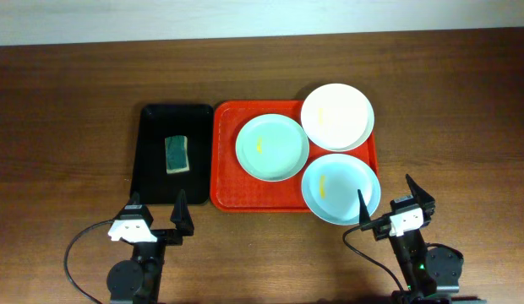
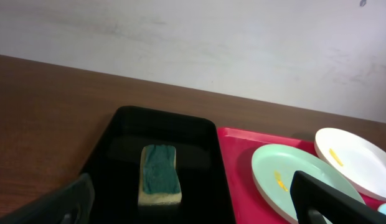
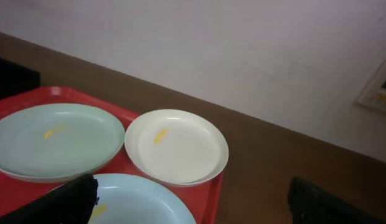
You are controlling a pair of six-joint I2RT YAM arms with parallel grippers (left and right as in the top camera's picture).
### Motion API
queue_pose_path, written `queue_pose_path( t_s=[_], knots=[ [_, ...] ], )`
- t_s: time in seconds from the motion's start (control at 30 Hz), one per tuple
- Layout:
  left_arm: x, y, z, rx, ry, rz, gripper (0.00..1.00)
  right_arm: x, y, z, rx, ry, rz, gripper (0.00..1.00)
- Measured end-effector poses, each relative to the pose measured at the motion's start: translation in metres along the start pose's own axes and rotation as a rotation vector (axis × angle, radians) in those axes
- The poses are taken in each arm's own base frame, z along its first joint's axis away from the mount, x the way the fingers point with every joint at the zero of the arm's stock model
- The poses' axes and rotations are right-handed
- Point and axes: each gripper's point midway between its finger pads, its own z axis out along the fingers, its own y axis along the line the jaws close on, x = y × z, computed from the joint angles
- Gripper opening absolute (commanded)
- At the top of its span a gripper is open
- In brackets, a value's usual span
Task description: Clean dirty plates on tray and stack at the side
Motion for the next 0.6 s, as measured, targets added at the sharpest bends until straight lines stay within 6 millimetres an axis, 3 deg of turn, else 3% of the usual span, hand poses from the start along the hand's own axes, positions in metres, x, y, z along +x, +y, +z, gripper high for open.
queue_pose_path(
  t_s=[0.6],
  knots=[
    [0.0000, 0.0000, 0.0000, 0.000, 0.000, 0.000, 0.99, 0.0001, 0.0000, 0.0000, 0.000, 0.000, 0.021, 0.98]
  ],
)
